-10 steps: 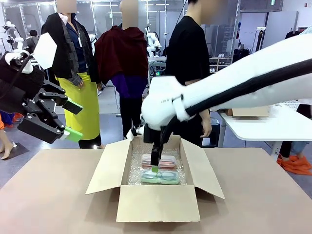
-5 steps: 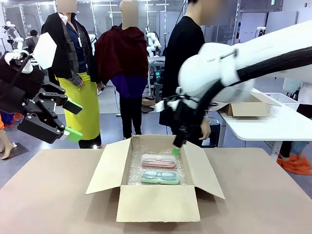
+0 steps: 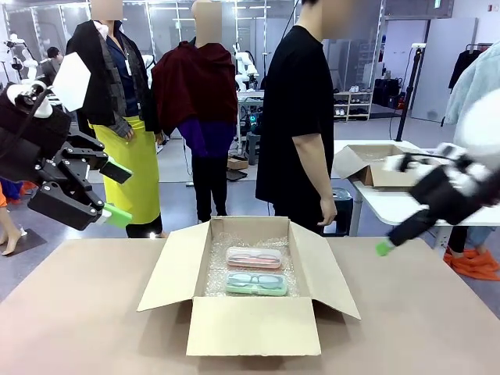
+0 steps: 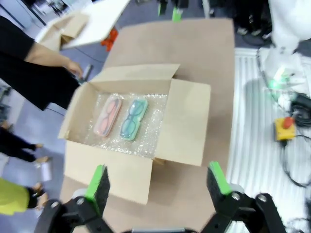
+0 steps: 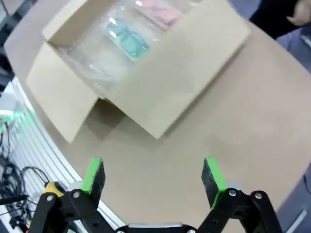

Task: Pack the glasses set securely to prepare it for shipping.
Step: Position the Package Box on the left side of the table.

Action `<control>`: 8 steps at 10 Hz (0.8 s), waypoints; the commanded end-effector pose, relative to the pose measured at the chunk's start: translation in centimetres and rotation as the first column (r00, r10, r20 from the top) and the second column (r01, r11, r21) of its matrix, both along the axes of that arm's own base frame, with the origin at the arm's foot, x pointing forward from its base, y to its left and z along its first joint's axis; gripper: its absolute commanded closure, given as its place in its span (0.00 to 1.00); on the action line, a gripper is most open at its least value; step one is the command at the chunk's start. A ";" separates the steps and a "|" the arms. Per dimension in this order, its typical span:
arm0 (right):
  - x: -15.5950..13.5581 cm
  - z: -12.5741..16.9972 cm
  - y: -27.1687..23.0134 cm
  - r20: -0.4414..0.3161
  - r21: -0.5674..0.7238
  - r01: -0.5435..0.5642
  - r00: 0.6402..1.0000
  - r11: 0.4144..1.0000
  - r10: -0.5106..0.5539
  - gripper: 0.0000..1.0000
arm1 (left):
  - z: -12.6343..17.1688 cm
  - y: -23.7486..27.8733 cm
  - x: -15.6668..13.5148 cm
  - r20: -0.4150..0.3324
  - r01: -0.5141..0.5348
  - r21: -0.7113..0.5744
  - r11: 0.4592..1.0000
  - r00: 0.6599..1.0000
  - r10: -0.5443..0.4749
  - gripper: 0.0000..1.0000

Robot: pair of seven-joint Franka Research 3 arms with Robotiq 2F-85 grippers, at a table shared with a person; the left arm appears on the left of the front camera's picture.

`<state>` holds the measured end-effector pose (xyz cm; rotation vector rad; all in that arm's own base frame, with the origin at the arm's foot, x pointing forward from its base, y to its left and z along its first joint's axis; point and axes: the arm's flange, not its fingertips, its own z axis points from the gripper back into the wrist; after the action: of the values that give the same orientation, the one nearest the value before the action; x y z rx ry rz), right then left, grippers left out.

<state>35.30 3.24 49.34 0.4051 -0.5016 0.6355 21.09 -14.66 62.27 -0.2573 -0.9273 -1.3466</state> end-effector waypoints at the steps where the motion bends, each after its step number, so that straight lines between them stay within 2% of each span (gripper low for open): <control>1: -2.7 0.5 -3.1 0.049 0.023 0.095 0.994 0.995 -0.096 0.00 | 0.1 0.2 -0.2 -0.008 0.011 0.005 1.000 1.000 -0.011 0.00; 3: -4.1 0.8 -5.1 0.083 0.004 0.152 0.985 0.988 -0.152 0.00 | 0.1 0.2 -0.2 -0.008 0.011 0.005 1.000 1.000 -0.011 0.00; 4: -4.2 1.0 -5.3 0.116 0.031 0.141 0.983 0.989 -0.144 0.00 | 0.1 0.2 -0.2 -0.008 0.011 0.005 1.000 1.000 -0.011 0.00; 5: -1.7 2.7 -6.4 0.079 0.033 0.120 0.989 0.992 -0.123 0.00 | 0.1 0.2 -0.2 -0.008 0.011 0.005 1.000 1.000 -0.011 0.00; 8: -1.7 2.7 -6.4 0.079 0.033 0.120 0.989 0.992 -0.123 0.00 | 0.1 0.2 -0.2 -0.008 0.011 0.005 1.000 1.000 -0.011 0.00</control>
<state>33.64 -3.18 52.09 0.3728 -0.6144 0.5406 21.09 -14.66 62.27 -0.2572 -0.9271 -1.3467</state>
